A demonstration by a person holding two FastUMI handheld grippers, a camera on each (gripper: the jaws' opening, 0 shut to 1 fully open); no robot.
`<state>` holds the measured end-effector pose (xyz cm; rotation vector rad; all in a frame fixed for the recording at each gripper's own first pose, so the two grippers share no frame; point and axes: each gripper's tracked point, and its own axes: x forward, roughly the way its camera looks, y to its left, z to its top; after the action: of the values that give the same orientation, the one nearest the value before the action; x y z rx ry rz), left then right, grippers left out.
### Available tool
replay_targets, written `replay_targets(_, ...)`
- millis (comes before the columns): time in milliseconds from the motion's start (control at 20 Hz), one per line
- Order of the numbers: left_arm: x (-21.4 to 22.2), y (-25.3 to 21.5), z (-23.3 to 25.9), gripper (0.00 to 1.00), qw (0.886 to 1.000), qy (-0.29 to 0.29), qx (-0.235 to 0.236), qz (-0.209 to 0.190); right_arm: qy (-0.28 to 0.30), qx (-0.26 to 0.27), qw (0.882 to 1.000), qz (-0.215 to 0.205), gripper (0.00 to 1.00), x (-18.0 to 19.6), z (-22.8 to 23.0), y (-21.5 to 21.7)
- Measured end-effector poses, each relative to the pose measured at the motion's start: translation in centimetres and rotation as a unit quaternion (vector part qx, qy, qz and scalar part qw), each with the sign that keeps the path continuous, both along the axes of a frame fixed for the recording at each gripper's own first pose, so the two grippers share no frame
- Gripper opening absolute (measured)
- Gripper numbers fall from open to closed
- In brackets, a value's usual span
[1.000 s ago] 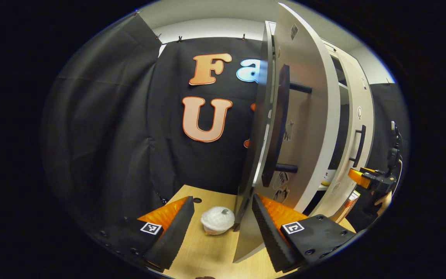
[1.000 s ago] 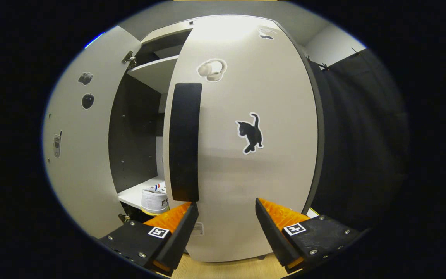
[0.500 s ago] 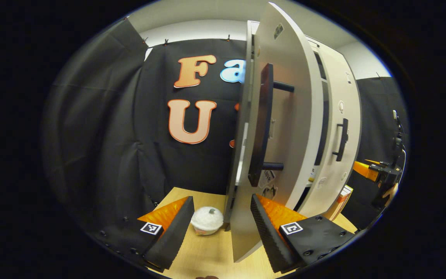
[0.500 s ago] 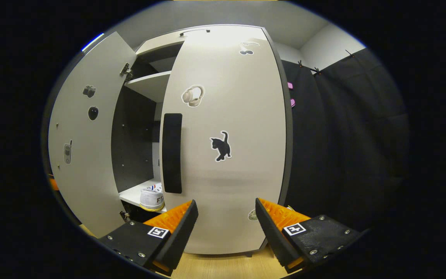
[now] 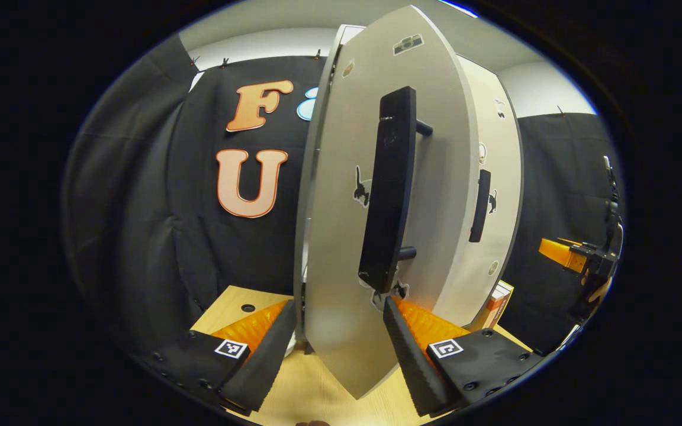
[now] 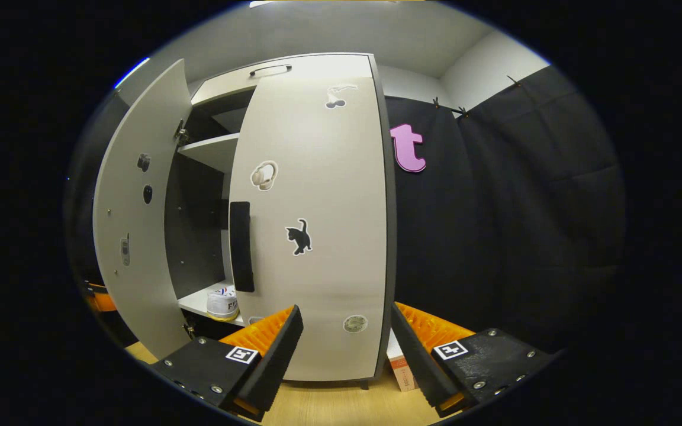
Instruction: Grab one shoe with the right hand and put it into the shoe cabinet, grab the other shoe with the left hand and put it into the shoe cabinet; then close the right door with the right hand and the left door with the left hand.
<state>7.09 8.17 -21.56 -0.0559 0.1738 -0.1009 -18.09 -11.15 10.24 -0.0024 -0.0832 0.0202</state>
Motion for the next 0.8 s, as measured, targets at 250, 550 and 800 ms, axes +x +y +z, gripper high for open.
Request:
replay_targets(250,2.6,-3.5,-0.4,0.96,0.999,-0.002,0.002,-0.033,0.003,-0.006,1.0,-0.028,0.92,-1.1,-0.3,-3.1)
replay_targets(550,7.2,-6.3,-1.6,0.97,0.999,0.007,0.003,-0.042,0.01,-0.006,0.998,-0.06,0.92,-2.0,-0.9,-6.3)
replay_targets(800,10.0,-6.2,-2.4,0.97,1.0,0.006,0.009,-0.027,0.015,-0.009,0.997,-0.074,0.92,-2.2,-1.5,-7.7)
